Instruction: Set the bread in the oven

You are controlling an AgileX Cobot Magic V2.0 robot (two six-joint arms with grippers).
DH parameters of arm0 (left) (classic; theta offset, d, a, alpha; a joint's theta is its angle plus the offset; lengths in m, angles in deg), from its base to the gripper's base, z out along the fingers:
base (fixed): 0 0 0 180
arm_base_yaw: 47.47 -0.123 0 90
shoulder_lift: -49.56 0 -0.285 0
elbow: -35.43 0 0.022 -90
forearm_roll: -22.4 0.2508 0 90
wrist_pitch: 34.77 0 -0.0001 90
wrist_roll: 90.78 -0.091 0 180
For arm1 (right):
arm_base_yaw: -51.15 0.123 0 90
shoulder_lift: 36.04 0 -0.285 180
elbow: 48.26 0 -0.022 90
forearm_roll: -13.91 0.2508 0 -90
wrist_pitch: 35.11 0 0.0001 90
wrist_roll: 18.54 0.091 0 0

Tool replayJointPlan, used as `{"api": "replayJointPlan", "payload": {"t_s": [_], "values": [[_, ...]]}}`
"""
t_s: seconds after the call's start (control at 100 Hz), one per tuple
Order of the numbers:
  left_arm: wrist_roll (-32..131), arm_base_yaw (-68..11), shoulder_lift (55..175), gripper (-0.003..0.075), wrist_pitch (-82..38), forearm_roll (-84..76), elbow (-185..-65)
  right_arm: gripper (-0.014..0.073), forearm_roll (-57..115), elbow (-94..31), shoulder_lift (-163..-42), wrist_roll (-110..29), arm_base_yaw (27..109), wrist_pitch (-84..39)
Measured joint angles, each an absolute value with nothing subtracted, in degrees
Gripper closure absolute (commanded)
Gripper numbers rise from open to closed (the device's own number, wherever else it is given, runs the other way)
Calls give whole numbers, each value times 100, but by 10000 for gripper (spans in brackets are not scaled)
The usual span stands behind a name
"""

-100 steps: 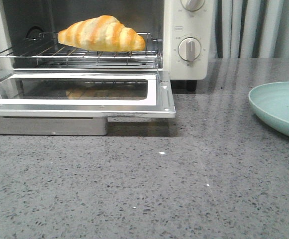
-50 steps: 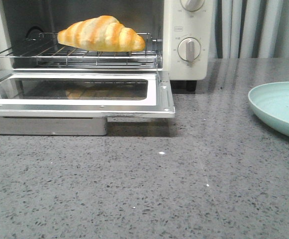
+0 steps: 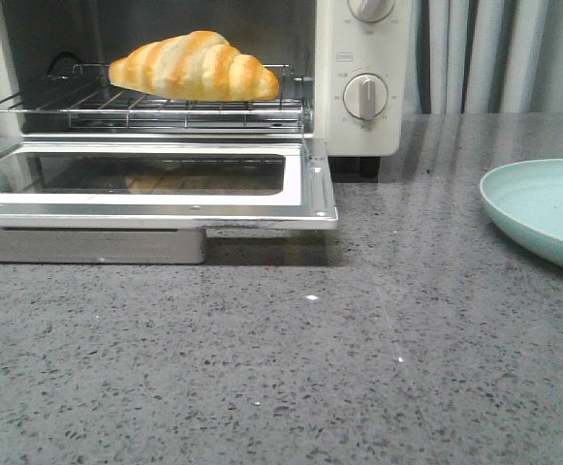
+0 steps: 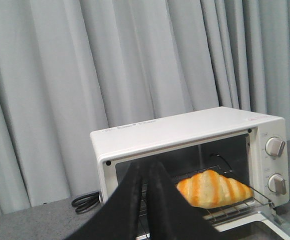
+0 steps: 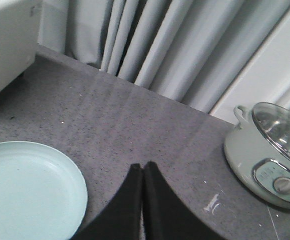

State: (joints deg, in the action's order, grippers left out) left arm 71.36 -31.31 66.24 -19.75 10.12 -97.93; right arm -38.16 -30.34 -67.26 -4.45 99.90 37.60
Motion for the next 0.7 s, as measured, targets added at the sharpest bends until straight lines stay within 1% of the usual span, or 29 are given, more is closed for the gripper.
{"api": "replayJointPlan", "payload": {"t_s": [0.19, 0.3, 0.51, 0.7], "values": [[7143, -3325, 6624, 740, -2609, 1022, -9374, 637, -4395, -2321, -5862, 68, 9990, 3646], [7148, -3544, 6624, 740, -2733, 1035, -9136, 638, -4689, -1995, -5527, 153, 9990, 3584], [7157, -3891, 6624, 740, -2755, 1047, -8704, 638, -4743, -1494, -5253, 182, 9990, 3657], [7157, -3955, 6624, 740, -2755, 1047, -8559, 638, -4629, -1038, -5113, 182, 9990, 3739]]}}
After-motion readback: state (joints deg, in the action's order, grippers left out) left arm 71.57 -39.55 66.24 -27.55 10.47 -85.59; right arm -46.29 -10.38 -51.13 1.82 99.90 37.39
